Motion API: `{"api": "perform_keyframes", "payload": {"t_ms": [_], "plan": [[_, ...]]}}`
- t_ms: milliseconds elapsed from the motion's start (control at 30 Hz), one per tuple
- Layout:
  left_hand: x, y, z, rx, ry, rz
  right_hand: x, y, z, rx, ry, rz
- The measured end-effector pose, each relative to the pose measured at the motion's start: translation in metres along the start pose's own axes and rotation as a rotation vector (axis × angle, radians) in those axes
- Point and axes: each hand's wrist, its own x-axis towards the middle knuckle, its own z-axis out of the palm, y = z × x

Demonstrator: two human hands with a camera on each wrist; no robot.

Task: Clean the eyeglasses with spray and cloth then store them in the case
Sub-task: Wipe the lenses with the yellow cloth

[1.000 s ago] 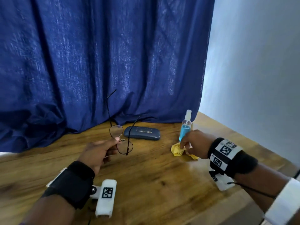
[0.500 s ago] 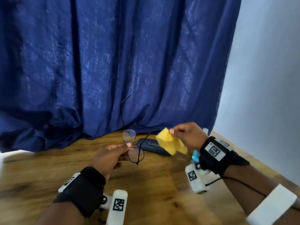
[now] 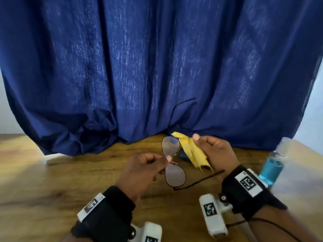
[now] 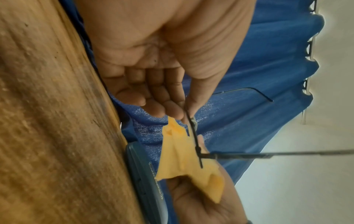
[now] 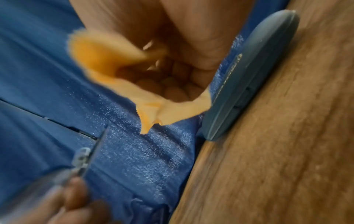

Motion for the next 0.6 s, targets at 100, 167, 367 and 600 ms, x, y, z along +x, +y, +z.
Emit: {"api": "perform_keyframes", "payload": {"t_ms": [100,167,367,600], "plan": [[-0.002,0.0,0.002,0.058,-0.013,0.015,-0.009,-0.007,0.0,0.313,-0.123,0.006],[-0.004,0.002,0.004,0.108,-0.027,0.025,-0.014,-0.012,0.0,0.313,-0.155,-0.058],[-0.008,0.005,0.007,0.179,-0.029,0.052,-0.022,-0.011,0.005,-0.272,-0.186,-0.4],[-0.012,0.008,0.01,0.237,-0.054,0.133,-0.019,-0.005,0.002,-0.424,-0.032,-0.479]]}}
